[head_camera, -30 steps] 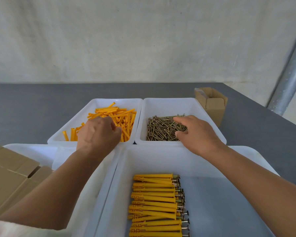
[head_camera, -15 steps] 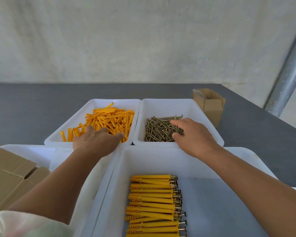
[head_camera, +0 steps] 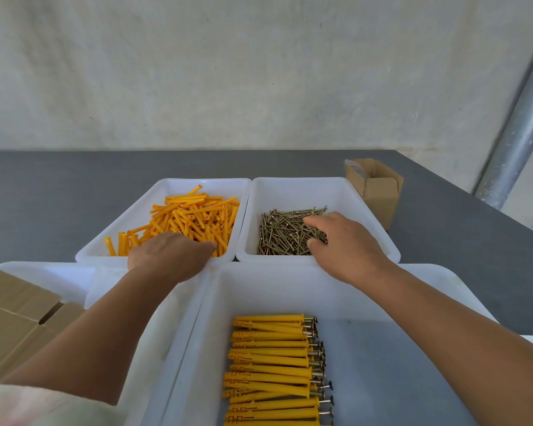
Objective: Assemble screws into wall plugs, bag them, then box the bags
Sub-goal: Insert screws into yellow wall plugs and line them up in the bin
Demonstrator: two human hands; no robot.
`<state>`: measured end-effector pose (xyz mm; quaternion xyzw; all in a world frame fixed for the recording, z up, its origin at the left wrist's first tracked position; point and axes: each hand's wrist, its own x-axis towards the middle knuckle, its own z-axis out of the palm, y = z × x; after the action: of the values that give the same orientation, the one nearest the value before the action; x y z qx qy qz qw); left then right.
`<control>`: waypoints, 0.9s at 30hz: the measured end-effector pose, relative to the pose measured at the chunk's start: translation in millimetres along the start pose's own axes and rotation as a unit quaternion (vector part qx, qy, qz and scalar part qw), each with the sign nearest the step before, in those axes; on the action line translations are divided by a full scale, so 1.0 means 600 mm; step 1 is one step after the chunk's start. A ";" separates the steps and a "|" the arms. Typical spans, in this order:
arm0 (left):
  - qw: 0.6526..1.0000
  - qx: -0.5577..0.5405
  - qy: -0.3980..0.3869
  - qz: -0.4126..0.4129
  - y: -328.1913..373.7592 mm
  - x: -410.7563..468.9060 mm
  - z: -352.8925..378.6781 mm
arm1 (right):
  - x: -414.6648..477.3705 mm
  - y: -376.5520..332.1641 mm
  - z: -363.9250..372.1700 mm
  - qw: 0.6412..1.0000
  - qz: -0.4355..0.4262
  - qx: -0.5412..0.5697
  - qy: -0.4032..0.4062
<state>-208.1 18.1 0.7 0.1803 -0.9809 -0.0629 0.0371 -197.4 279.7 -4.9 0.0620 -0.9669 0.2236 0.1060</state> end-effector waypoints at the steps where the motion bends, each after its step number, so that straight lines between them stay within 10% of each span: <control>1: 1.000 -0.006 0.006 -0.002 0.001 -0.001 0.000 | 0.000 0.000 0.000 1.000 0.002 -0.001 -0.001; 12: 0.954 -0.221 0.171 0.110 0.006 -0.016 -0.017 | -0.003 -0.004 -0.005 1.000 0.001 0.011 0.000; 19: 0.741 -0.662 -0.090 0.056 0.041 -0.049 -0.047 | -0.005 -0.013 -0.017 0.998 0.002 0.052 0.027; 27: 0.693 -0.700 -0.169 0.047 0.053 -0.069 -0.046 | -0.004 -0.039 -0.031 0.977 -0.001 0.173 0.123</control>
<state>-178.1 59.0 30.2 0.0426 -0.6500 -0.7586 -0.0111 -188.2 267.3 20.7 0.0526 -0.8932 0.3929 0.2122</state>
